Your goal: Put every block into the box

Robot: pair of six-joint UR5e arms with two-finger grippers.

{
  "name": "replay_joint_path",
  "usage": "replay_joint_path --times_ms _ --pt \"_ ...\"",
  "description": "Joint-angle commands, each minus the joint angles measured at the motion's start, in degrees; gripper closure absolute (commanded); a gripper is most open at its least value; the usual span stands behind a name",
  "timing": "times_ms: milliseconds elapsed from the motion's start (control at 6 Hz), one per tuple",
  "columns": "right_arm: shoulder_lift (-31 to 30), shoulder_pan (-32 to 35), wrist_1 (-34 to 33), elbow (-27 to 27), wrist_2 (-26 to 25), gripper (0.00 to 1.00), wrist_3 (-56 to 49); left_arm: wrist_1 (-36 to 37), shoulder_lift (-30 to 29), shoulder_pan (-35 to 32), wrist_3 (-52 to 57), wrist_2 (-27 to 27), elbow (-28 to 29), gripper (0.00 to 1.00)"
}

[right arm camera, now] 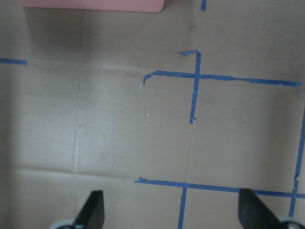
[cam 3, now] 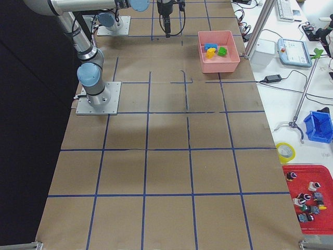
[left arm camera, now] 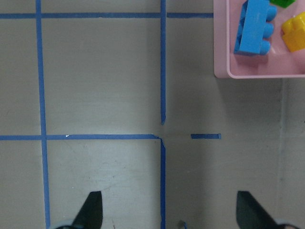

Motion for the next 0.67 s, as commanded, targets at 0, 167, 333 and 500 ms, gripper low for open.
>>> replay_joint_path --times_ms 0,167,333,500 --pt "0.0 0.0 0.0 0.1 0.0 0.00 0.0 -0.4 0.6 -0.1 -0.4 -0.3 -0.1 0.00" --pt "0.0 0.1 0.1 0.1 0.0 0.00 0.0 -0.4 1.1 -0.1 -0.7 -0.3 -0.1 0.00" --pt "0.0 0.1 0.0 0.2 0.0 0.00 0.0 -0.4 1.1 -0.1 -0.8 -0.3 0.0 0.00" --pt "0.0 0.1 0.1 0.2 0.1 0.00 0.0 -0.4 0.7 -0.1 -0.9 -0.3 0.2 0.00"
